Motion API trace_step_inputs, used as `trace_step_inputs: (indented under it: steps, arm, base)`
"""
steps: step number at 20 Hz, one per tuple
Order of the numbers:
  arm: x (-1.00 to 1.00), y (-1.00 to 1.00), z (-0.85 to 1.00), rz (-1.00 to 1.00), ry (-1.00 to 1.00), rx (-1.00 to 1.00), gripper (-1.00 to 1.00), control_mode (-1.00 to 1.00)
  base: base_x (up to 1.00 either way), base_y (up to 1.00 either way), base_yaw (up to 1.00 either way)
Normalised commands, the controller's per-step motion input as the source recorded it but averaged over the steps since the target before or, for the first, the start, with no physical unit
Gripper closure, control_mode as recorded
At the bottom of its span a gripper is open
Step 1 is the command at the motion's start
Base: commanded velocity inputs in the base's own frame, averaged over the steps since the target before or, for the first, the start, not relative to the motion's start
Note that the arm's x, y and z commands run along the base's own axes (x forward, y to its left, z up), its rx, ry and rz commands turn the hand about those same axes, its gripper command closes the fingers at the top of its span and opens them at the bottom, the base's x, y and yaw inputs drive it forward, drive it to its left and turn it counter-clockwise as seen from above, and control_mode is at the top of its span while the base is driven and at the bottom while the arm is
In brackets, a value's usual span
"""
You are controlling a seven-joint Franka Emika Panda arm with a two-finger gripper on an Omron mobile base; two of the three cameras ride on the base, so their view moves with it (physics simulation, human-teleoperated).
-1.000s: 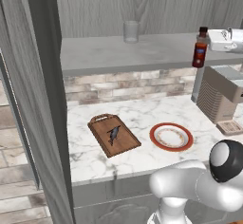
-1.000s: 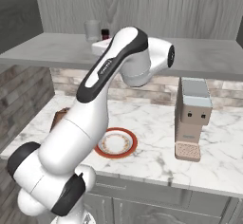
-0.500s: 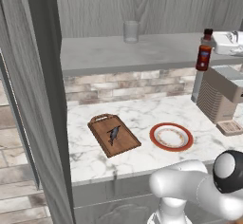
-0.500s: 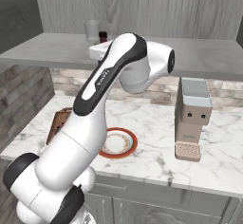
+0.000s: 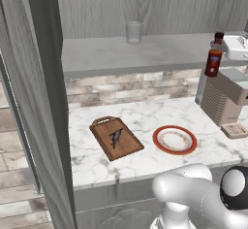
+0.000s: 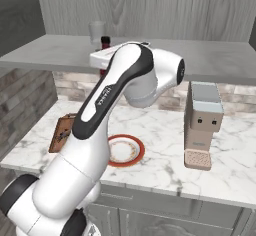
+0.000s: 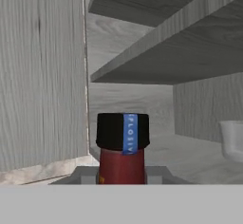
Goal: Pick the fish from the plate and place it on the cutting board. Then pick the condiment bottle from the cabinet and place it next to the cutting board.
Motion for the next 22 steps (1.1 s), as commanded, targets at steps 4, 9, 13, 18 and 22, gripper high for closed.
trace_step_inputs:
  steps: [4,9,13,18,22]
  arm:
    - [-0.40,0.04,0.00,0.00,0.00,0.02,1.00,-1.00]
    - [-0.44,0.07,0.00,0.00,0.00,0.02,1.00,-1.00]
    - [-0.44,0.08,0.00,0.00,0.00,0.01,1.00,-1.00]
    - [-0.44,0.09,-0.06,0.00,0.00,0.01,1.00,-1.00]
    - [-0.43,0.09,-0.09,0.00,0.00,0.01,1.00,-1.00]
  base:
    - [0.00,0.00,0.00]
    - [0.00,0.00,0.00]
    - [0.00,0.00,0.00]
    - [0.00,0.00,0.00]
    - [0.00,0.00,0.00]
